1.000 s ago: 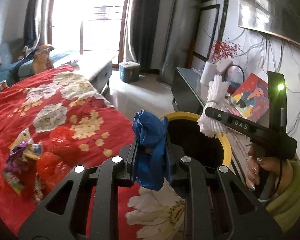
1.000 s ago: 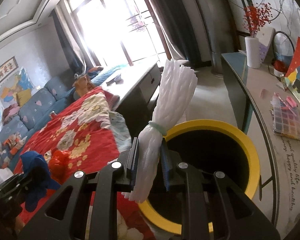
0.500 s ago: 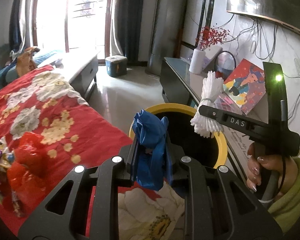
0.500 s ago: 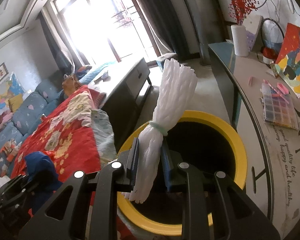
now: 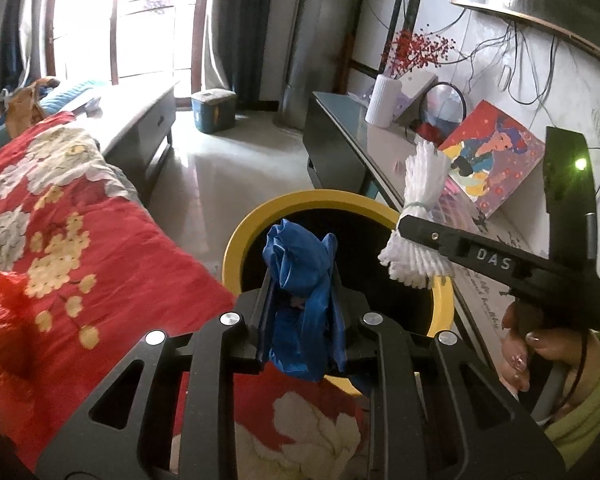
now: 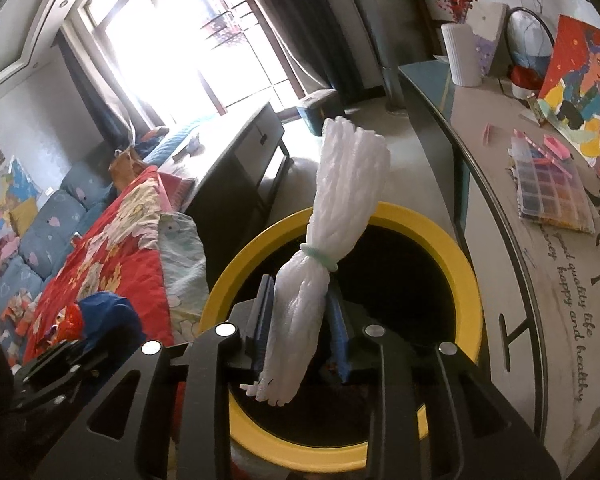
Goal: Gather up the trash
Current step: 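Open both grippers over the bin to drop the bag and net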
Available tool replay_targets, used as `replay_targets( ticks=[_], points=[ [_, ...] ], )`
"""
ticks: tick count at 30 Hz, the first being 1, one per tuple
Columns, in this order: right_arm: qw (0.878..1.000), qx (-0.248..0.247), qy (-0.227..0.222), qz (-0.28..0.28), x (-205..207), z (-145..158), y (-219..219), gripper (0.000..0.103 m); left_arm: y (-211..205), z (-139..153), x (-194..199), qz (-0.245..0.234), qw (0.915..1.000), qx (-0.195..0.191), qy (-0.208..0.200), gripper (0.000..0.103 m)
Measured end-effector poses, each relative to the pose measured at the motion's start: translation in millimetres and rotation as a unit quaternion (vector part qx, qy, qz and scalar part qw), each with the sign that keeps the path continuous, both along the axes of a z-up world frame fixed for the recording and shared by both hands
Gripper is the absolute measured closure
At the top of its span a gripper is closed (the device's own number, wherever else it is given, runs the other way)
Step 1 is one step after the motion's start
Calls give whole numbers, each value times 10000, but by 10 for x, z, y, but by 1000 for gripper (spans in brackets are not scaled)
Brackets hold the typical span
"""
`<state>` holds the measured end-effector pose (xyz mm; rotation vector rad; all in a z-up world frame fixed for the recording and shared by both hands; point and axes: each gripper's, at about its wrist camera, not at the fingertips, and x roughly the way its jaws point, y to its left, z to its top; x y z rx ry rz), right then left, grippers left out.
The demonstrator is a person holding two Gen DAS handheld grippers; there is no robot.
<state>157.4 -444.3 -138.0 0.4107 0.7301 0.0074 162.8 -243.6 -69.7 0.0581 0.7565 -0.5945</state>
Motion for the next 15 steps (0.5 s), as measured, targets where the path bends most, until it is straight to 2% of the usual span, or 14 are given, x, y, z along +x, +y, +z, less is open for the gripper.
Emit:
replay_targets(
  ticks=[4, 6, 15],
  points=[
    [9999, 59, -13, -95, -6, 0, -73, 64, -61, -38, 62, -61, 10000, 3, 40, 72],
    [9999, 69, -33, -117, -11, 5, -94, 62, -70, -52, 75, -76, 10000, -3, 41, 65],
    [9997, -8, -121, -217, -35, 43, -105, 46, 129, 11, 64, 219, 9993, -294, 73, 25]
  ],
)
